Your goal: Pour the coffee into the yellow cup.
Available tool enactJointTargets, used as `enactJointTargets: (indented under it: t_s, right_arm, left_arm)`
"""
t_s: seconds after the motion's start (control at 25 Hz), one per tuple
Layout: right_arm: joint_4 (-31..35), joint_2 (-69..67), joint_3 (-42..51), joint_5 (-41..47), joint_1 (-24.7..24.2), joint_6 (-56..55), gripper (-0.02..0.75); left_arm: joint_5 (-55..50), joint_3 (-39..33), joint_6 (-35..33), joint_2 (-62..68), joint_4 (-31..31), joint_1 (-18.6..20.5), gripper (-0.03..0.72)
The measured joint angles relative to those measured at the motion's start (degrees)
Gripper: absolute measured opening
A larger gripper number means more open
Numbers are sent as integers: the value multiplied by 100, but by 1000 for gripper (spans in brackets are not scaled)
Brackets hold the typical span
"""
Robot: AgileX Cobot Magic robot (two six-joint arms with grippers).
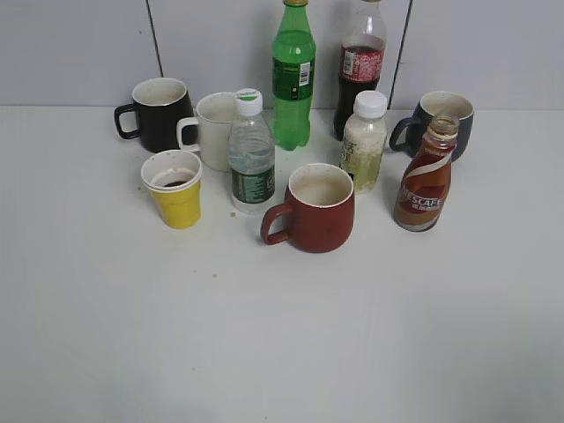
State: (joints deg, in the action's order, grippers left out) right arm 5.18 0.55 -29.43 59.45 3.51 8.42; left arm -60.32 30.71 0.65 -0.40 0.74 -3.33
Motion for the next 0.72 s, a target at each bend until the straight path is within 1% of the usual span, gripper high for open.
enactJointTargets:
  t_s: [0.72]
  right_arm:
    - [0, 0, 0, 0, 0, 1, 585]
  left_arm:
    - [0, 0, 0, 0, 0, 0, 559]
